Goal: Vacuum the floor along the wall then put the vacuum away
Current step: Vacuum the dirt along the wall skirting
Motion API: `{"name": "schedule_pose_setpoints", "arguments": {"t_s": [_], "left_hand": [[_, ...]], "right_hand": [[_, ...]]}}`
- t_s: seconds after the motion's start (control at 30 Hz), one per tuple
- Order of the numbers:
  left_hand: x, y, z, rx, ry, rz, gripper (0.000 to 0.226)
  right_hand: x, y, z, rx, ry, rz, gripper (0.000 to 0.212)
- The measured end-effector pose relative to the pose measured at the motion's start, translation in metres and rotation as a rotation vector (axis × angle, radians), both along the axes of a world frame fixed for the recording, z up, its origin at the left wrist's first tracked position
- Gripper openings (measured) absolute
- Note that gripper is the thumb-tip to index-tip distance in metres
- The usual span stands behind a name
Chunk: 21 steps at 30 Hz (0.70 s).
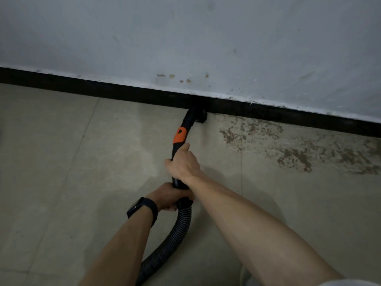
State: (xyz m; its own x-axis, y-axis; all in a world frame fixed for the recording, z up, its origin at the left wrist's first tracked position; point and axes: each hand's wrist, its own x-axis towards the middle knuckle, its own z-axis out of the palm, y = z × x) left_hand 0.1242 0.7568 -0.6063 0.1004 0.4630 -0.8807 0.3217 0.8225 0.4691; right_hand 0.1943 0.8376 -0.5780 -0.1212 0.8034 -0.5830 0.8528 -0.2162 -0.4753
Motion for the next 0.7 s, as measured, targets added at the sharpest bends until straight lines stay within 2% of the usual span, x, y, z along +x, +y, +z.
{"name": "schedule_pose_setpoints", "arguments": {"t_s": [0.07, 0.13, 0.3, 0.47, 0.7], "left_hand": [[0.005, 0.002, -0.003, 0.011, 0.011, -0.017, 0.027], [0.013, 0.003, -0.008, 0.041, 0.043, -0.052, 0.020], [0.030, 0.007, -0.018, 0.099, 0.104, -0.145, 0.028], [0.036, 0.011, -0.020, 0.129, 0.187, -0.224, 0.038], [0.038, 0.013, -0.019, 0.169, 0.302, -0.338, 0.038]], "right_hand": [[0.005, -0.001, -0.003, 0.013, -0.005, -0.003, 0.054], [0.014, -0.001, -0.007, 0.015, 0.002, -0.030, 0.056], [0.037, -0.001, -0.015, 0.021, 0.054, -0.118, 0.068], [0.052, 0.001, -0.020, 0.024, 0.119, -0.186, 0.063], [0.059, -0.003, -0.021, 0.026, 0.176, -0.283, 0.060]]}}
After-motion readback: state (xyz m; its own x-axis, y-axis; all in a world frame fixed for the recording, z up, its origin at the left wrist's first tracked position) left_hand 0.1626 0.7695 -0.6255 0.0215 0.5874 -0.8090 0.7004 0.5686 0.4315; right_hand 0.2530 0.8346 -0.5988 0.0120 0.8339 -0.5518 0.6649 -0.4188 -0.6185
